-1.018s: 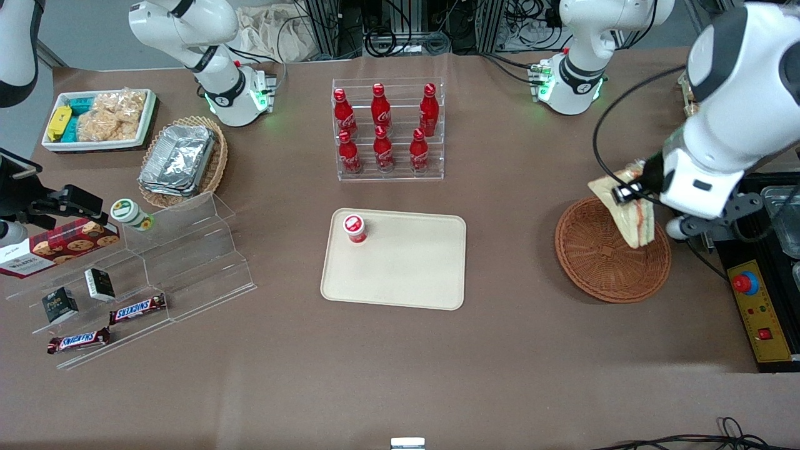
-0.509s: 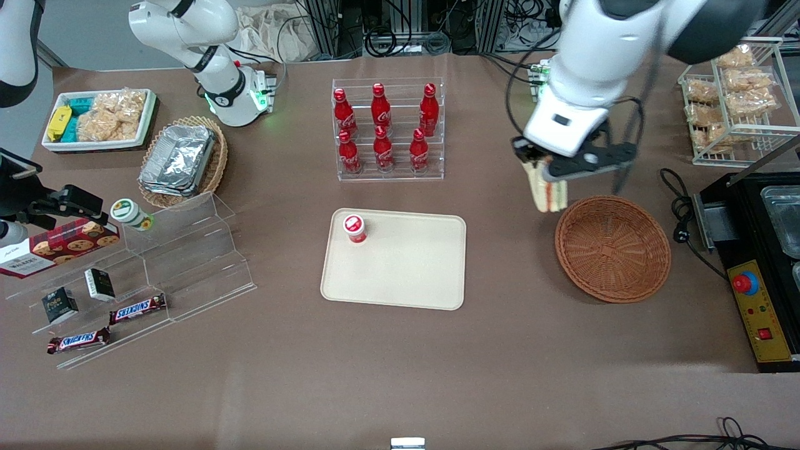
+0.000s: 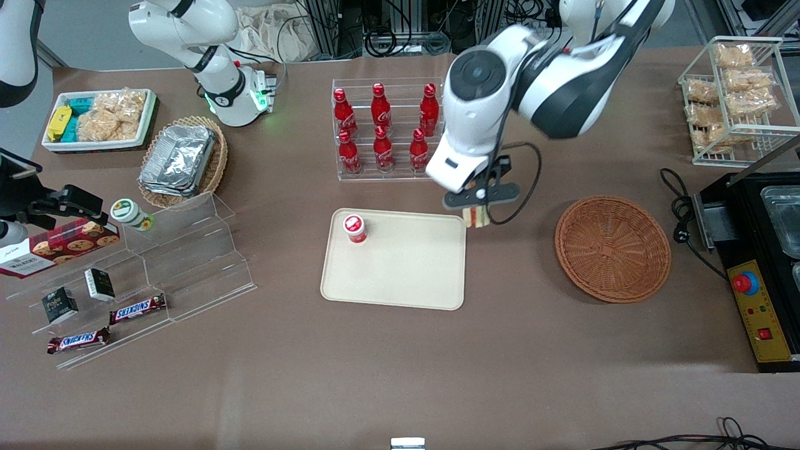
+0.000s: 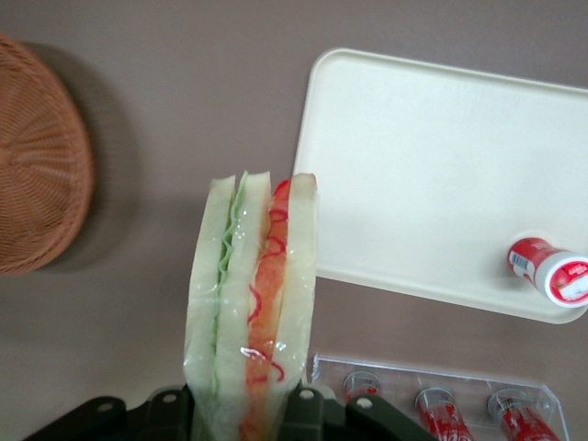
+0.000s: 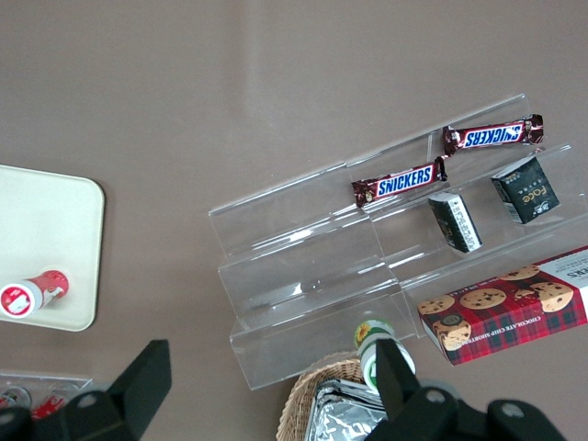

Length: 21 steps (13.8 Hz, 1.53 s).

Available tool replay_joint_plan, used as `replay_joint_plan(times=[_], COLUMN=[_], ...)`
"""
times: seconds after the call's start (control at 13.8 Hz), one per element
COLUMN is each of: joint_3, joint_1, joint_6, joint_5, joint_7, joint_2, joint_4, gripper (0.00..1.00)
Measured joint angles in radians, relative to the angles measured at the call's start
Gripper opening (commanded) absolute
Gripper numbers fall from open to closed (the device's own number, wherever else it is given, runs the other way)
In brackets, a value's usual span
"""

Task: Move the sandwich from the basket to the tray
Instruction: 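Lower the sandwich onto the cream tray beside the cup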

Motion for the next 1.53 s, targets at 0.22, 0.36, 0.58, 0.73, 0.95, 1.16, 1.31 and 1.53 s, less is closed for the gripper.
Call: replay_joint_plan(times=[0.22,0.36,0.58,0.73,0.95,1.16,1.31,1.53], joint_3=[0.0,0.002,0.003,0.004,0.004,0.004,0.004,0.002], joint_1=[-0.014,-0.013,-0.013,-0.013,-0.013,-0.013,-0.013,-0.011], joint_6=[0.122,0.189,0.265,0.298,0.345,0.351,0.351,0.344], joint_5=[0.056,0.102,0.187,0.228,0.288,0.294,0.294,0.294], joint_7=[-0.006,-0.007,-0.026,-0.035,-0.062,-0.064,-0.072,-0.136], joint_2=[0.133,0.215,0.315,0.372,0.442,0.459,0.458,0.44], joint_4=[-0.001,-0.001,0.0,0.001,0.004,0.025,0.041,0.09], gripper=[0.32,0.32,0.32,0.32,0.5,1.0,1.0,1.0])
